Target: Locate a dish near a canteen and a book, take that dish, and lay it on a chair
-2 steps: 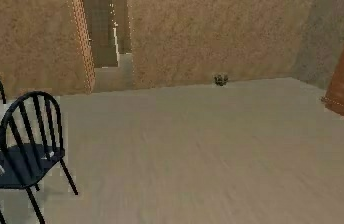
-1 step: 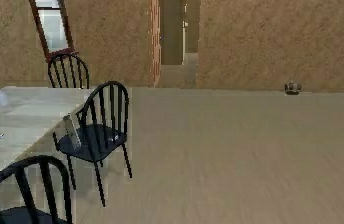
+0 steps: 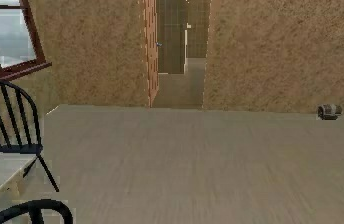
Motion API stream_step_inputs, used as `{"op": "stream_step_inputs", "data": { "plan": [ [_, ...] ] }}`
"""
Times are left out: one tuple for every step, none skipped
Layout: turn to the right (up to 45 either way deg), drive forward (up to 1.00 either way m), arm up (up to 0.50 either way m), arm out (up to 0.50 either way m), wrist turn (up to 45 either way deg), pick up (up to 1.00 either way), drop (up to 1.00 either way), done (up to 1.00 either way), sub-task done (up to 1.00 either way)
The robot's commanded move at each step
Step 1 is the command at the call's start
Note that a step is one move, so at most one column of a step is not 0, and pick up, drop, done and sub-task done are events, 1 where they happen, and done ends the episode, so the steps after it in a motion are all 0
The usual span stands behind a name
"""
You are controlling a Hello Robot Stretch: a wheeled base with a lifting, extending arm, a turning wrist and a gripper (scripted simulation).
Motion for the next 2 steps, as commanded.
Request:
{"op": "stream_step_inputs", "data": {
  "plan": [
    [0.0, 0.55, 0.0, 0.0, 0.0, 0.0, 0.0, 0.0, 0.0],
    [0.0, 1.0, 0.0, 0.0, 0.0, 0.0, 0.0, 0.0, 0.0]
  ]
}}
